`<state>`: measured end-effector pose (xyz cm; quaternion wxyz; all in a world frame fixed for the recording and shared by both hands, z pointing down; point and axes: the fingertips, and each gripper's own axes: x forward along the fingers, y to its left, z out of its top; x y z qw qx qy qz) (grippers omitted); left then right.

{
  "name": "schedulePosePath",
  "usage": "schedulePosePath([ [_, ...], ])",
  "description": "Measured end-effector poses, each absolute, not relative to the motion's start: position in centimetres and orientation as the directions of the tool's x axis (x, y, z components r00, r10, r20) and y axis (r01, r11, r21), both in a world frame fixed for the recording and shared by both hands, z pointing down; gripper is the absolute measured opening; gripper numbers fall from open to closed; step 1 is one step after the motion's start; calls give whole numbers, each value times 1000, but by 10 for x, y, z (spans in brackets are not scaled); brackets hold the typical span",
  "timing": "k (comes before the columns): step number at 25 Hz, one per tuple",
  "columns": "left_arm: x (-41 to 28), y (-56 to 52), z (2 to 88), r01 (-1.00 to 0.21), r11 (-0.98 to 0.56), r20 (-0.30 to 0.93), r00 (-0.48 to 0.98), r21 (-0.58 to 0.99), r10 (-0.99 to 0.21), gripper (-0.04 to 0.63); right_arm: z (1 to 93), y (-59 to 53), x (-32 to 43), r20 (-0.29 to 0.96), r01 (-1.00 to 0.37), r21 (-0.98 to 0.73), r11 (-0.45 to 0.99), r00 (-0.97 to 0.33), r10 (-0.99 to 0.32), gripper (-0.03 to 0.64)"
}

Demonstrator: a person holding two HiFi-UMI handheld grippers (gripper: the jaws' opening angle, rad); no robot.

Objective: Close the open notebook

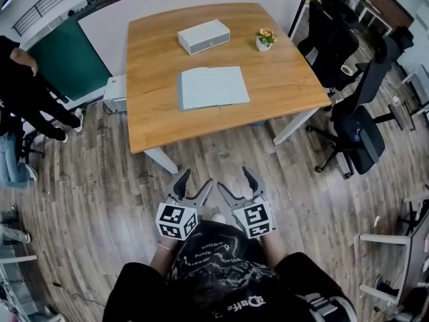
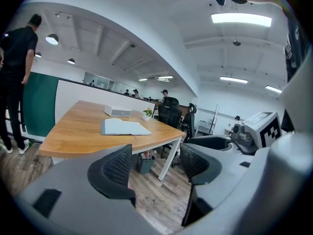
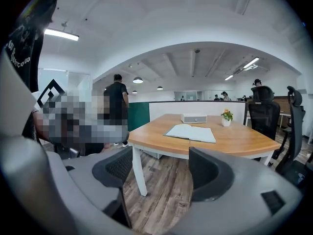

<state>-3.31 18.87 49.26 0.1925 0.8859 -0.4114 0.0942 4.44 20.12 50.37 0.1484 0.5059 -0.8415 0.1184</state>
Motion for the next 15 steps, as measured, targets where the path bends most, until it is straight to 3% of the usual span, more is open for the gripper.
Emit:
schedulePosePath([
  [15,-47,84,505,-772,-560,322,635,299,-702,322,523,114,46,431,-901,-58,430,-411,-803,347],
])
